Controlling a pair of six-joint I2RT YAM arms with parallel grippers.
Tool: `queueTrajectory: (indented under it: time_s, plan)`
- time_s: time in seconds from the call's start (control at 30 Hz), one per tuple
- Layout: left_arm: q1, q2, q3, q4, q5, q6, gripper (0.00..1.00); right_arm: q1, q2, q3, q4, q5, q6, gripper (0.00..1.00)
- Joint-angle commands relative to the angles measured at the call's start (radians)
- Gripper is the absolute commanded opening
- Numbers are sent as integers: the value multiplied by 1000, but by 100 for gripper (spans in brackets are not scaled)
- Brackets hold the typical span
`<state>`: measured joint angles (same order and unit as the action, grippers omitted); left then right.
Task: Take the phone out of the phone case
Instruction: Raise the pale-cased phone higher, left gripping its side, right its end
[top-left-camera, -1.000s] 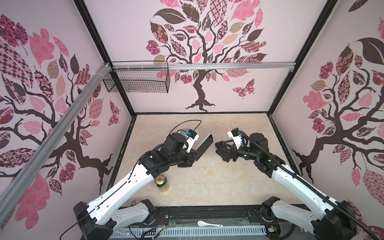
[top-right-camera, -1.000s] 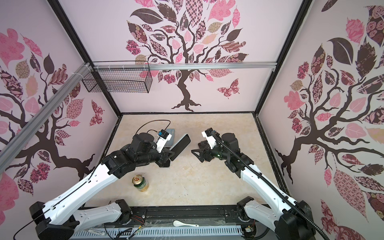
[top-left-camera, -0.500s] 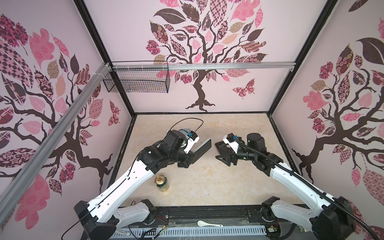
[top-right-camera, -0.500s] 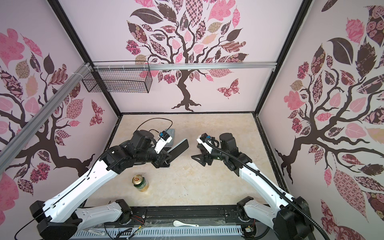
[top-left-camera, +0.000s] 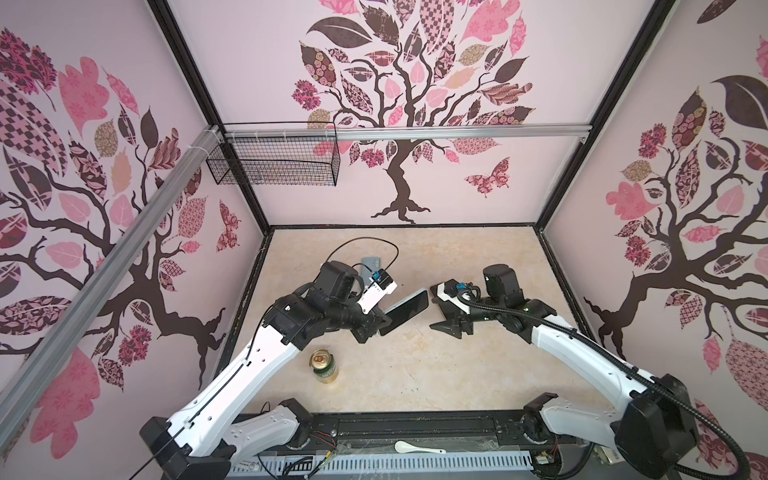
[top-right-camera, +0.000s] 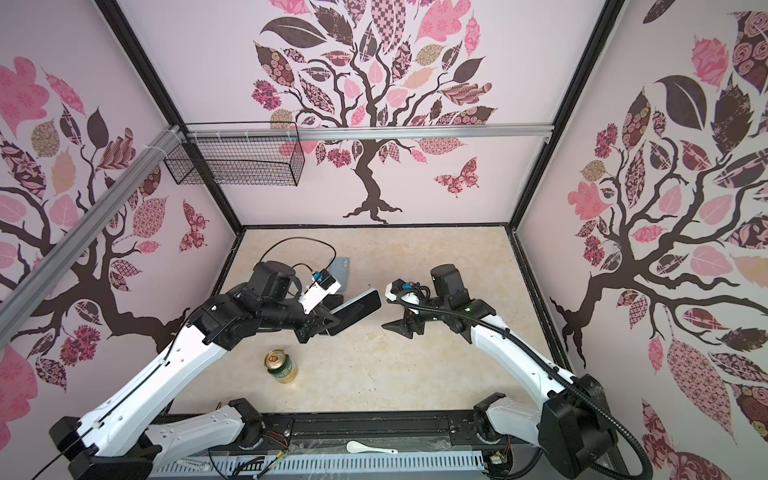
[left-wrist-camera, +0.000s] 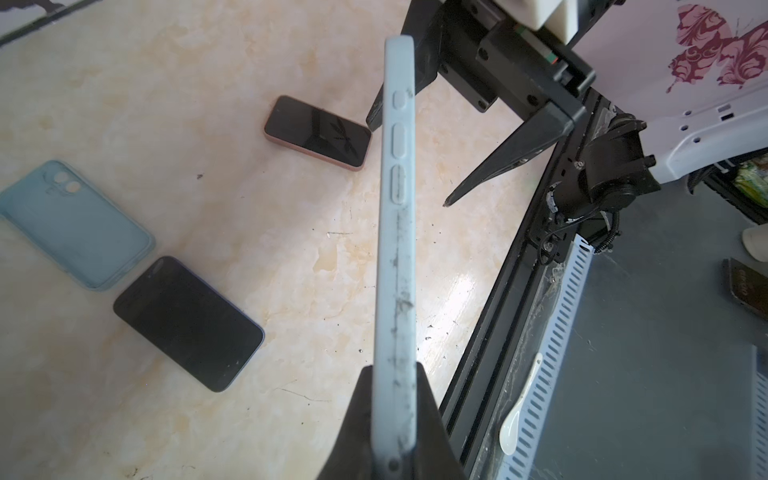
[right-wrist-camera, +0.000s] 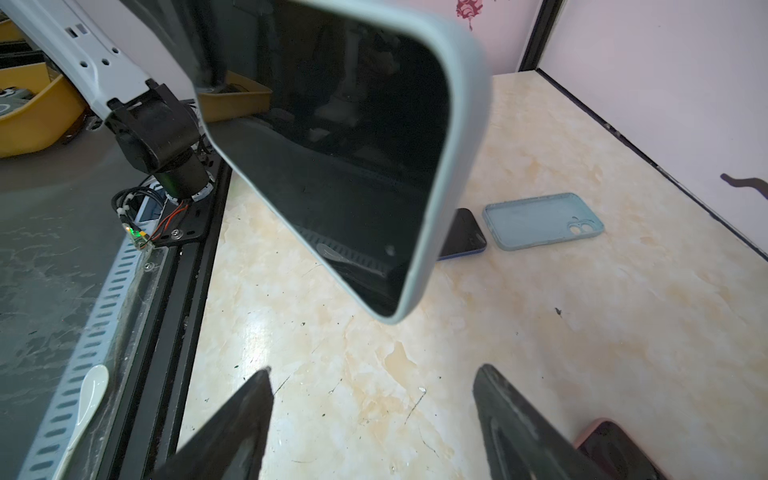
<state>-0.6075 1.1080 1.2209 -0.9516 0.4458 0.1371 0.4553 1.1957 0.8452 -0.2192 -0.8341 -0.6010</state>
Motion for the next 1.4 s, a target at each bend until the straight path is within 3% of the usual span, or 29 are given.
queueTrajectory:
  time_s: [0.0,0.2,0.53,0.73,0.97,1.37]
  plan:
    - [55,-10,11,21,220,96,0,4,24,67,-98,-90,-109,79]
    - [55,-28,-14,9,287,181,0,17,2,77,-167,-136,-154,73]
    - [67,-22,-34,-13,328,309,0,46,27,247,-503,-53,-326,69]
    - [101,1,-3,-85,396,391,0,46,-23,230,-512,-78,-330,67]
    - [101,63,61,-214,399,485,0,51,-11,257,-553,-56,-370,55]
    - [101,62,84,-233,383,488,0,102,7,281,-615,8,-413,47]
